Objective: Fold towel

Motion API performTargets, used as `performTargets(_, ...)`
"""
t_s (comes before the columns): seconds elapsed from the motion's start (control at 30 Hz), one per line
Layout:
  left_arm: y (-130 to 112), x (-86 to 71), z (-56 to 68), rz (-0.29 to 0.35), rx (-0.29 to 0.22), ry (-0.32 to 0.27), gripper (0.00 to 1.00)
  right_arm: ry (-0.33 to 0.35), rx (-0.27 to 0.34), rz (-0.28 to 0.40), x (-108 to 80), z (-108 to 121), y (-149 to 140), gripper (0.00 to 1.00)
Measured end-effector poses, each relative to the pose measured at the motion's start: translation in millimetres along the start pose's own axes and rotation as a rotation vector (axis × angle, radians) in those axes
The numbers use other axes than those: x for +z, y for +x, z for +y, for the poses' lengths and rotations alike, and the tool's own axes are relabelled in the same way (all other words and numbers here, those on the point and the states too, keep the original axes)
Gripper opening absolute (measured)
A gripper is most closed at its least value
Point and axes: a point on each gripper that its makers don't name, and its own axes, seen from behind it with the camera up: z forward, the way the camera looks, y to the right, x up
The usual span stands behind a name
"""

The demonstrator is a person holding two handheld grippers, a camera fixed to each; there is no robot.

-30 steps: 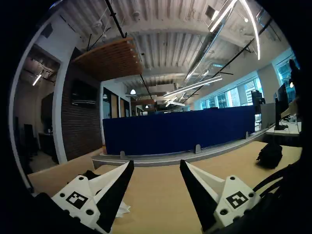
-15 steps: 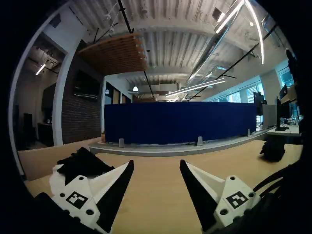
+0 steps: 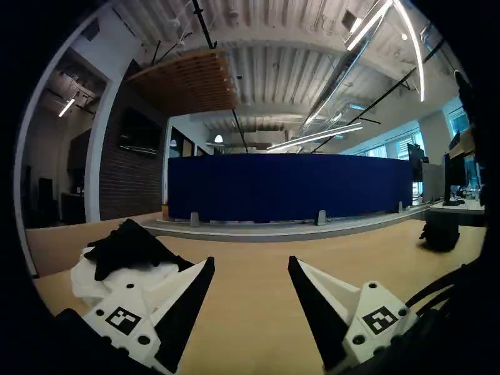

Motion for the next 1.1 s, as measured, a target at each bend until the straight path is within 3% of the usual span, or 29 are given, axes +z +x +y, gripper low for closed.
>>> performTargets(0.33, -16.0, 2.5, -2.2, -0.049, 0.0, 0.006, 0.87, -0.009, 0.005, 0.009, -5.8, 10.7, 3.8, 1.0)
performTargets(0.6, -13.7, 3.0, -2.1, -0.059, 0.0, 0.008, 0.87, -0.013, 0.005, 0.046, -15.7, 23.2, 14.4, 1.0)
performTargets(0.87, -14.1, 2.4, -2.4, -0.06, 0.001, 0.008, 0.87, -0.052, 0.002, 0.101, -21.4, 50.5, 20.6, 0.99)
performTargets(1.1, -13.1, 1.9, -2.2, -0.059, 0.001, 0.008, 0.87, -0.11, 0.028, 0.152, -15.5, 75.5, 1.5, 1.0)
